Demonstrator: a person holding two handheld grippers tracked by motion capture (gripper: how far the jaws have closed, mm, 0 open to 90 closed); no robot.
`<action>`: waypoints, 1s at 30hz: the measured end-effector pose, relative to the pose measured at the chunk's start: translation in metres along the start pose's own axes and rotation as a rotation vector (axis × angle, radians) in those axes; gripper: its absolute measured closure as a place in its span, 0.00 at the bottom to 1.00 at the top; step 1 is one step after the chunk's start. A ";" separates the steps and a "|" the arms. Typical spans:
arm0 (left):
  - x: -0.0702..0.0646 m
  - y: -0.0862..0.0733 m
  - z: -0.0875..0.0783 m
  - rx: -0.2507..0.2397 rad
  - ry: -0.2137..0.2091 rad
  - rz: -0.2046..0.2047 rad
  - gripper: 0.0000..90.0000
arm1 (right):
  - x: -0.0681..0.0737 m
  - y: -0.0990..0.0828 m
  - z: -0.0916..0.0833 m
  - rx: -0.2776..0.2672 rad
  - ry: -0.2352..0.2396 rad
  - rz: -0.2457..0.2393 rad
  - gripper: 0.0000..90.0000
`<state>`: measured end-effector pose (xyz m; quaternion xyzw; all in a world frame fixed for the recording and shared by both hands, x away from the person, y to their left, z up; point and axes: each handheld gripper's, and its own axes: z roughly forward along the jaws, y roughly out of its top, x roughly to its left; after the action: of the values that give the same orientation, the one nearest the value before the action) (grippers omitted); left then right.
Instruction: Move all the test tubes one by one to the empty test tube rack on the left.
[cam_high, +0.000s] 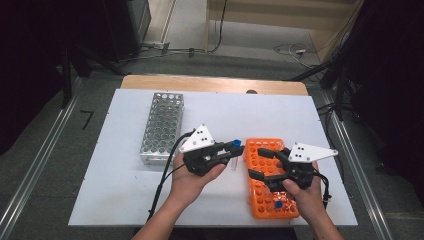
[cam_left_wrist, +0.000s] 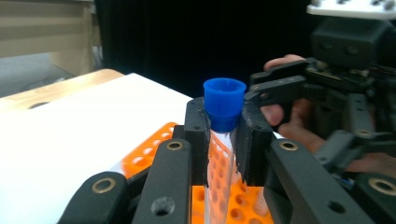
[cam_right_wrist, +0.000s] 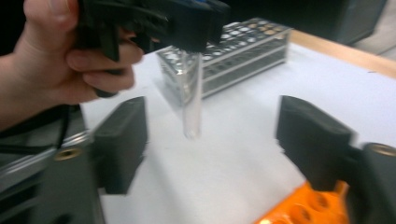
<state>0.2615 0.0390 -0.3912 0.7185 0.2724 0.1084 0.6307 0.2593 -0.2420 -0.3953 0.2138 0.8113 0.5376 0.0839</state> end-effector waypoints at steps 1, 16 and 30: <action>0.000 0.000 0.000 0.000 0.000 0.000 0.85 | -0.001 0.000 -0.002 -0.004 -0.003 0.002 0.14; 0.057 -0.001 -0.035 -0.060 0.197 -0.035 0.85 | -0.022 -0.014 -0.030 -0.067 -0.122 0.088 0.00; 0.100 0.005 -0.050 -0.130 0.376 -0.040 0.86 | -0.035 -0.042 -0.064 -0.083 -0.173 0.128 0.00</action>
<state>0.3210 0.1336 -0.3958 0.6378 0.3920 0.2457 0.6158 0.2563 -0.3252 -0.4108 0.3072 0.7629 0.5544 0.1280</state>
